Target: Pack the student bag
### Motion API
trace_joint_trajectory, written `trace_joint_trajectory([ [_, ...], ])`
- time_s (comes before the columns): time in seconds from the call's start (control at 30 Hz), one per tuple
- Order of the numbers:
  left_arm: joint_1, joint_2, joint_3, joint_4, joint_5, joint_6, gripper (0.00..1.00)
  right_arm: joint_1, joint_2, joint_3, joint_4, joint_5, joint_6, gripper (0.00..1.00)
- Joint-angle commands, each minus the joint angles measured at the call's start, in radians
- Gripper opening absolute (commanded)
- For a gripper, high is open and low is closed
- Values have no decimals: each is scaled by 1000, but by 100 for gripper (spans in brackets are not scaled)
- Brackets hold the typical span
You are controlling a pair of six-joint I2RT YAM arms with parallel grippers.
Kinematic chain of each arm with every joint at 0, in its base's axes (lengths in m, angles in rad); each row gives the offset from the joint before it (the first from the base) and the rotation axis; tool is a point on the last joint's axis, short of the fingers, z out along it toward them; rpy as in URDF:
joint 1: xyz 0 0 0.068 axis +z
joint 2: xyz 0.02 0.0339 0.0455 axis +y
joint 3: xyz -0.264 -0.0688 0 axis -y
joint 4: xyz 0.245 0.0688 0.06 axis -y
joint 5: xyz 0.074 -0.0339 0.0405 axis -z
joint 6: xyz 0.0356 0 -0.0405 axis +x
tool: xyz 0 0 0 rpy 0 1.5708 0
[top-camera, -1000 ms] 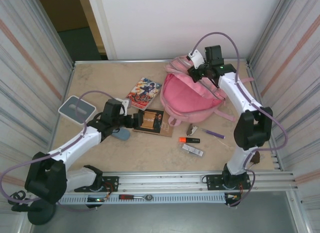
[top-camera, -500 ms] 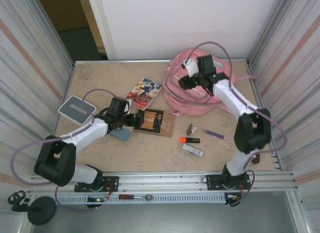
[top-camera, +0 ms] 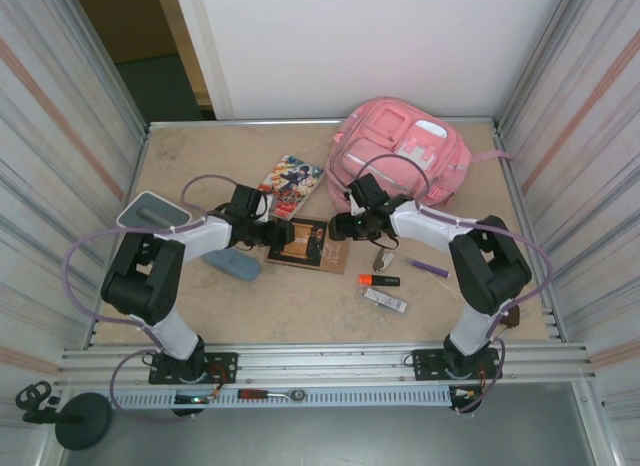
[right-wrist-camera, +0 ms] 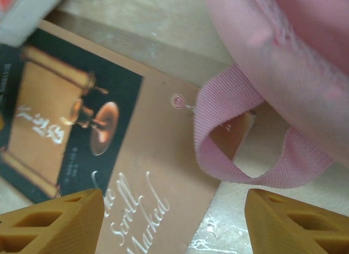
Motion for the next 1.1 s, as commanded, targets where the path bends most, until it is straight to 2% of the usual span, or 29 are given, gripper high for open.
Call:
trace_joint_trajectory([
  [0.0,-4,27,31,19,82,4,73,25,35,-12,14,23,135,67],
  [0.2,-47,4,-43,67,87,-18,61,53,72,-68,120,18,235,62],
  [0.33,-54,-47,-139,138,100,-64,56,59,51,-119,207,6,273,54],
  [0.5,-69,-96,-191,154,100,-80,55,64,-40,-218,332,22,308,20],
  [0.63,-69,-121,-210,166,84,-95,55,65,-84,-260,393,5,318,2],
  [0.77,-61,-166,-201,141,36,-94,58,64,-137,-282,417,-25,332,0],
  [0.9,-23,-230,-189,115,8,-97,65,62,-220,-330,487,-29,422,0],
  [1.07,0,-388,-218,66,-89,-122,76,61,-347,-375,558,73,568,0],
])
